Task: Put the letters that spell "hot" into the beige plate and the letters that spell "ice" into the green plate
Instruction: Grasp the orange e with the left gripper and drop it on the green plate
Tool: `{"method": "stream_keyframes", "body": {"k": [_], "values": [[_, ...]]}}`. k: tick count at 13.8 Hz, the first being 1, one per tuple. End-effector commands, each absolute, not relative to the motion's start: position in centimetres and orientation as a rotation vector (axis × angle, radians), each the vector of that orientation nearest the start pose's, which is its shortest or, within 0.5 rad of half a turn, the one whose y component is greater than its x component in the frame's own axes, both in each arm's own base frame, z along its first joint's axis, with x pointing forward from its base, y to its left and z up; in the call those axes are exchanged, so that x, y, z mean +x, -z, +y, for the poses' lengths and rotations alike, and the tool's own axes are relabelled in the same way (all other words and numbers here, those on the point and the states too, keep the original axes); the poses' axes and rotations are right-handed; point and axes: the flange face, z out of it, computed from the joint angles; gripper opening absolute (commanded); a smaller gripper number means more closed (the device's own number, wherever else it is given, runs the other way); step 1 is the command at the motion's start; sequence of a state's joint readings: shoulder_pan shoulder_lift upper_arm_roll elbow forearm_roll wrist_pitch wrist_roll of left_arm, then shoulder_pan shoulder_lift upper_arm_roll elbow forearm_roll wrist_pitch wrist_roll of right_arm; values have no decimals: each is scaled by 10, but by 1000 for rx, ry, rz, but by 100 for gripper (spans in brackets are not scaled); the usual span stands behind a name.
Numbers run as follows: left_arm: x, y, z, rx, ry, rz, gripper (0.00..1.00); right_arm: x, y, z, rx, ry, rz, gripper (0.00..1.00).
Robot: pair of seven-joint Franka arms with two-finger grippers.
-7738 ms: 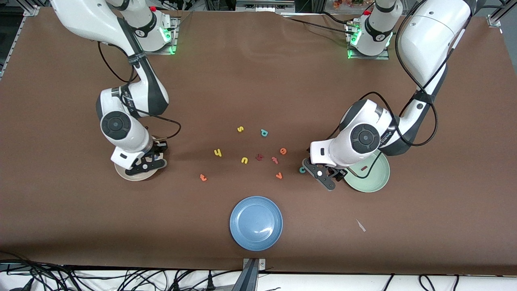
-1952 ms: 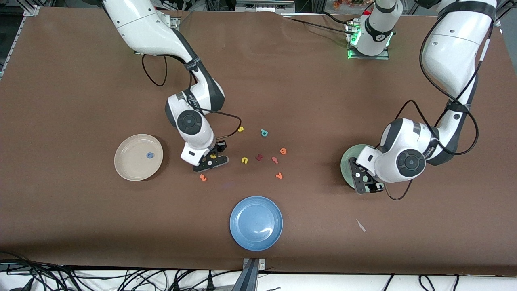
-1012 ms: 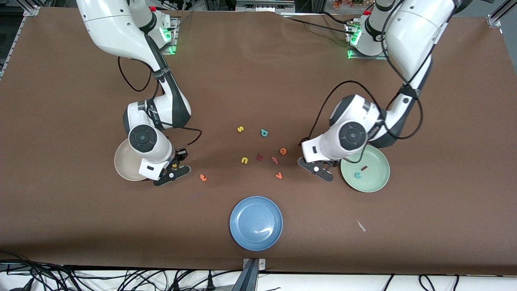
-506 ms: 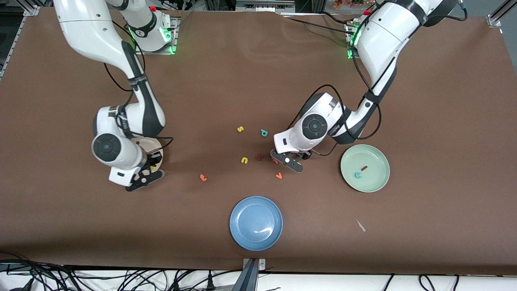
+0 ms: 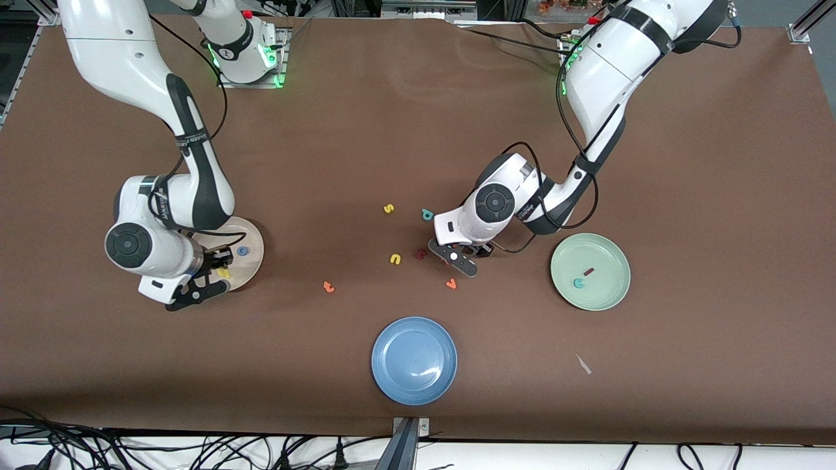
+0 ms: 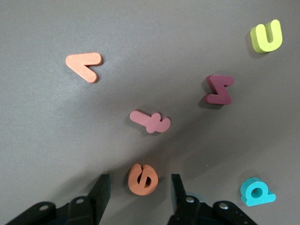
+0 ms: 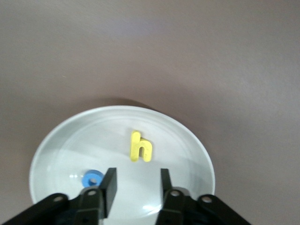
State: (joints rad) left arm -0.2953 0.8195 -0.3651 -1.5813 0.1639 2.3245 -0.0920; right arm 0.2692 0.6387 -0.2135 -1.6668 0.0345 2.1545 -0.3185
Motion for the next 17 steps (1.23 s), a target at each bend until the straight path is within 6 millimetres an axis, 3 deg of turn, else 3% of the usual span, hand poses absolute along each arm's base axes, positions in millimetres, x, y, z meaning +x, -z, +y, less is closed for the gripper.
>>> {"method": "stream_keyframes", "body": {"k": [1, 2, 4, 6, 8, 10, 11, 14, 17], "values": [[570, -177, -399, -3086, -71, 961, 40, 662, -231, 56, -3138, -246, -571, 100], [569, -176, -400, -3084, -72, 965, 34, 662, -232, 59, -3142, -246, -551, 100], [569, -173, -399, -3082, -79, 966, 34, 660, -236, 71, -3143, -253, -516, 100], [569, -173, -399, -3082, -79, 966, 33, 655, -240, 103, -3122, -268, -477, 100], [569, -175, -400, -3081, -74, 968, 1, 650, -240, 129, -3092, -280, -518, 100], [576, -189, -395, -3078, -59, 965, 0, 646, -242, 155, -3071, -275, -528, 100], [580, -197, -388, -3074, -65, 951, 0, 645, -245, 168, -3064, -258, -521, 100], [595, -249, -354, -3013, -142, 936, 0, 641, -252, 224, -3064, -205, -518, 100], [617, -284, -290, -2945, -226, 1052, 0, 642, -237, 235, -3058, -146, -536, 100]]}}
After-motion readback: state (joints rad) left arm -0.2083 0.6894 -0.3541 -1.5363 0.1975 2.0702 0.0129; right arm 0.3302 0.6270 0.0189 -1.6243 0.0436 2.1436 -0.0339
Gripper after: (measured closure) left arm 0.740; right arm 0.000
